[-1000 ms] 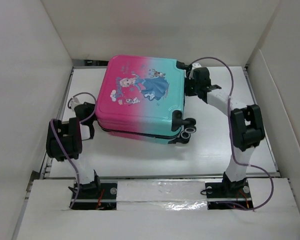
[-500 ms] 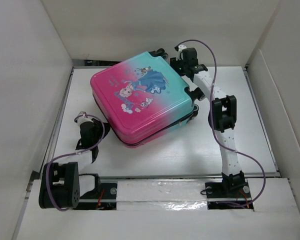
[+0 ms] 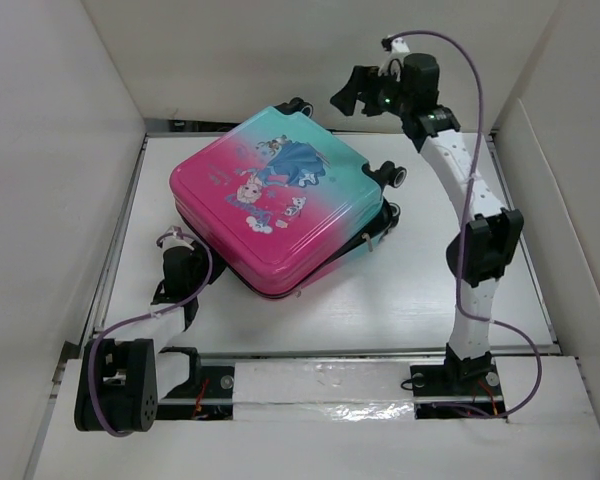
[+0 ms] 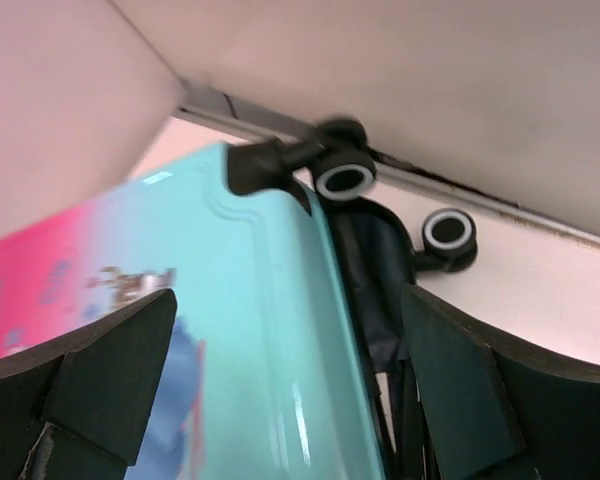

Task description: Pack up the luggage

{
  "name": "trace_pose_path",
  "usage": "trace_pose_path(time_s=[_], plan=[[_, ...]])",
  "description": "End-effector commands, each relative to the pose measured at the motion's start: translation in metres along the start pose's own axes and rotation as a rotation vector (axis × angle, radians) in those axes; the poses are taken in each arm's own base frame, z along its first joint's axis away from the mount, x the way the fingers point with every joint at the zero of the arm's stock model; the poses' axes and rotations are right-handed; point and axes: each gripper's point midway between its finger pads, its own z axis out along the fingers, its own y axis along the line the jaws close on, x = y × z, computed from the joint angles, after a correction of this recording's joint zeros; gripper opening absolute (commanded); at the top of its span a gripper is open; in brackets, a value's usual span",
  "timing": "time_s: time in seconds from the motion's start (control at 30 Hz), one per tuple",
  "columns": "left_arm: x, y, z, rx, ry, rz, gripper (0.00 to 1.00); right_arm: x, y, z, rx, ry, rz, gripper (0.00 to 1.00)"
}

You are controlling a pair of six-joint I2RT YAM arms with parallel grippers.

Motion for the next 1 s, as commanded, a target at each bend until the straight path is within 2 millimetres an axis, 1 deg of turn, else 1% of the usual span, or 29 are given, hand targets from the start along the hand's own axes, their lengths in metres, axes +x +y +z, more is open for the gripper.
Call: trace_pose_path(time_s=[0.0, 0.03, 0.07, 0.1, 0.13, 0.17, 0.2, 0.23, 0.27, 0.3, 0.33, 0.37, 0.4, 0.43, 0.47, 0.5, 0.53, 0.57, 0.6, 0.63, 0.67, 0.73, 0.77, 0.8, 0.83, 0.87, 0.9, 0.93, 0.97], plan=[[-0.029, -0.071, -0.011, 0.261, -0.072, 0.019, 0.14, -0.057, -0.017, -0.047, 0.009, -0.118, -0.010, 1.00], [-0.030, -0.071, -0.011, 0.259, -0.075, 0.018, 0.14, -0.053, -0.021, -0.053, 0.019, -0.112, -0.010, 1.00], [-0.035, -0.075, -0.011, 0.262, -0.090, 0.018, 0.13, -0.056, -0.023, -0.063, 0.027, -0.125, -0.028, 1.00], [-0.038, -0.076, -0.011, 0.259, -0.099, 0.020, 0.13, -0.083, -0.005, -0.093, 0.016, -0.201, -0.073, 0.86], [-0.042, -0.077, -0.011, 0.258, -0.115, 0.018, 0.13, -0.088, -0.002, -0.109, 0.020, -0.228, -0.093, 0.72], [-0.045, -0.079, -0.011, 0.261, -0.128, 0.016, 0.12, -0.050, -0.011, -0.111, 0.035, -0.168, -0.064, 0.55], [-0.049, -0.082, -0.011, 0.264, -0.141, 0.008, 0.12, -0.053, -0.003, -0.125, 0.026, -0.220, -0.089, 0.09], [-0.053, -0.083, -0.010, 0.262, -0.153, 0.006, 0.11, -0.071, 0.021, -0.168, 0.035, -0.308, -0.131, 0.00], [-0.060, -0.087, -0.008, 0.257, -0.164, 0.009, 0.10, -0.018, 0.011, -0.167, 0.065, -0.237, -0.111, 0.00], [-0.062, -0.085, -0.006, 0.239, -0.170, 0.024, 0.09, -0.007, 0.016, -0.180, 0.076, -0.258, -0.125, 0.00], [-0.065, -0.082, -0.004, 0.212, -0.193, 0.028, 0.09, 0.008, 0.015, -0.191, 0.115, -0.267, -0.126, 0.00], [-0.068, -0.078, -0.002, 0.191, -0.209, 0.032, 0.09, 0.014, 0.031, -0.216, 0.113, -0.309, -0.134, 0.00], [-0.067, -0.076, -0.001, 0.180, -0.219, 0.043, 0.10, 0.070, 0.011, -0.215, 0.162, -0.227, -0.089, 0.00], [-0.071, -0.072, 0.000, 0.160, -0.244, 0.042, 0.12, 0.091, 0.006, -0.221, 0.175, -0.208, -0.074, 0.00], [-0.068, -0.066, 0.004, 0.140, -0.238, 0.041, 0.14, 0.101, 0.007, -0.234, 0.186, -0.227, -0.059, 0.00], [-0.069, -0.066, 0.005, 0.137, -0.236, 0.049, 0.18, 0.146, -0.003, -0.233, 0.204, -0.154, -0.032, 0.00], [-0.067, -0.069, 0.006, 0.156, -0.227, 0.053, 0.28, 0.162, -0.008, -0.236, 0.221, -0.131, -0.022, 0.00], [-0.060, -0.065, 0.007, 0.160, -0.214, 0.050, 0.33, 0.176, -0.012, -0.237, 0.230, -0.107, -0.018, 0.00], [-0.059, -0.067, 0.006, 0.178, -0.214, 0.048, 0.37, 0.189, -0.014, -0.239, 0.231, -0.086, -0.015, 0.00], [-0.058, -0.072, 0.007, 0.205, -0.203, 0.056, 0.38, 0.208, -0.015, -0.239, 0.217, -0.038, -0.011, 0.00], [-0.064, -0.079, 0.011, 0.206, -0.202, 0.064, 0.36, 0.216, -0.016, -0.239, 0.213, -0.009, -0.023, 0.00], [-0.064, -0.076, 0.017, 0.155, -0.181, 0.092, 0.32, 0.238, -0.023, -0.240, 0.237, 0.044, 0.002, 0.00], [-0.074, -0.088, 0.016, 0.164, -0.208, 0.101, 0.32, 0.243, -0.026, -0.239, 0.248, 0.048, 0.018, 0.00], [-0.068, -0.099, 0.015, 0.176, -0.209, 0.128, 0.32, 0.244, -0.028, -0.237, 0.247, 0.031, 0.020, 0.00], [-0.074, -0.092, 0.016, 0.090, -0.261, 0.140, 0.31, 0.249, -0.030, -0.235, 0.251, 0.036, 0.029, 0.00], [-0.078, -0.098, 0.012, 0.058, -0.292, 0.164, 0.31, 0.255, -0.031, -0.234, 0.251, 0.042, 0.045, 0.00], [-0.086, -0.116, 0.008, 0.046, -0.326, 0.209, 0.31, 0.256, -0.032, -0.232, 0.249, 0.044, 0.047, 0.00], [-0.080, -0.116, 0.004, -0.024, -0.343, 0.249, 0.32, 0.262, -0.031, -0.229, 0.243, 0.068, 0.049, 0.00], [-0.083, -0.121, 0.002, -0.045, -0.366, 0.265, 0.32, 0.263, -0.032, -0.227, 0.242, 0.075, 0.045, 0.00]])
